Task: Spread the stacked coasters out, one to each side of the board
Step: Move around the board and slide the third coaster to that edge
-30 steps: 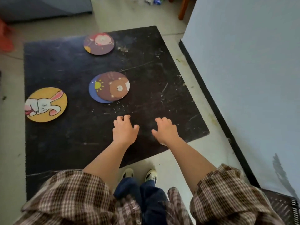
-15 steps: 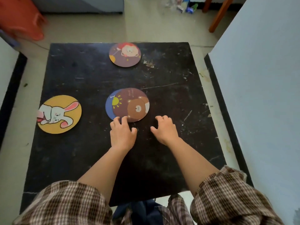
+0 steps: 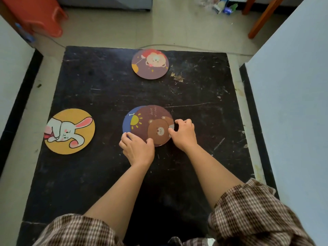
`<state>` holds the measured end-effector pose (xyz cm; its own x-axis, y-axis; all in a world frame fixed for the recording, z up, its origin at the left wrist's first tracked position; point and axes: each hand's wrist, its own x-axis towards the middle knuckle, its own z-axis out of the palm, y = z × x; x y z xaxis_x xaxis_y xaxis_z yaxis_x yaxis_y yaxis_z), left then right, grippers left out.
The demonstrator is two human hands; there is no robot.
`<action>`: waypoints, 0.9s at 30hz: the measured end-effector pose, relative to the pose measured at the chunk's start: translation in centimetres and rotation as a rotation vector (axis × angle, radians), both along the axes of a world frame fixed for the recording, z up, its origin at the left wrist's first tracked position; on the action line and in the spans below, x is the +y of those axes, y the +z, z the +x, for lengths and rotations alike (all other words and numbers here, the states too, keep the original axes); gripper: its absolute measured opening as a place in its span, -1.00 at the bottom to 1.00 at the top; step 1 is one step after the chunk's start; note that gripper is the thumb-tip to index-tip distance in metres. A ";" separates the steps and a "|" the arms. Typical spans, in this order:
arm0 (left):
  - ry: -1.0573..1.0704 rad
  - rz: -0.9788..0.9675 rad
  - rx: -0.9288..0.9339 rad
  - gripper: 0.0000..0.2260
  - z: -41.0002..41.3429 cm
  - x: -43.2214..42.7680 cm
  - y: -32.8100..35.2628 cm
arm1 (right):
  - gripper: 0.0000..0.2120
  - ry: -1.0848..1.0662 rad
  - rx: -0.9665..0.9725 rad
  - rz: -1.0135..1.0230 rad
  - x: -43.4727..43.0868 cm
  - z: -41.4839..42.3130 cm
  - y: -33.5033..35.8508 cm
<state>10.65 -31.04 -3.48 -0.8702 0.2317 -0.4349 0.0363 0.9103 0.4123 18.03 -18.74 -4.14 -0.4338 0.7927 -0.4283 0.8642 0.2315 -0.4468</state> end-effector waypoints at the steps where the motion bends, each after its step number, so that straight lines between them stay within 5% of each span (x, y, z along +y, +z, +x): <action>1: 0.017 0.001 -0.010 -0.33 0.0 0.2 0.0 | -0.58 -0.032 0.025 -0.012 0.1 -0.2 -0.2; 9: 0.316 0.189 -0.148 -0.49 -0.5 1.3 0.5 | -0.76 -0.419 0.247 -0.292 0.5 -1.6 -0.1; 14: 0.456 0.394 -0.235 -0.66 -1.0 1.4 0.8 | -0.64 -0.436 0.237 -0.261 1.0 -1.4 0.4; 17: 0.454 0.468 -0.289 -0.66 -0.5 1.4 1.3 | -0.90 -0.452 0.236 -0.332 1.0 -0.4 1.2; 20: 0.452 0.605 -0.320 -0.61 3.5 -2.7 3.5 | -0.83 -0.452 0.324 -0.418 -2.9 4.7 3.8; 27: 0.591 0.590 -0.536 -0.72 2.1 -5.6 2.2 | -0.81 -0.642 0.517 -0.745 -4.4 7.6 3.2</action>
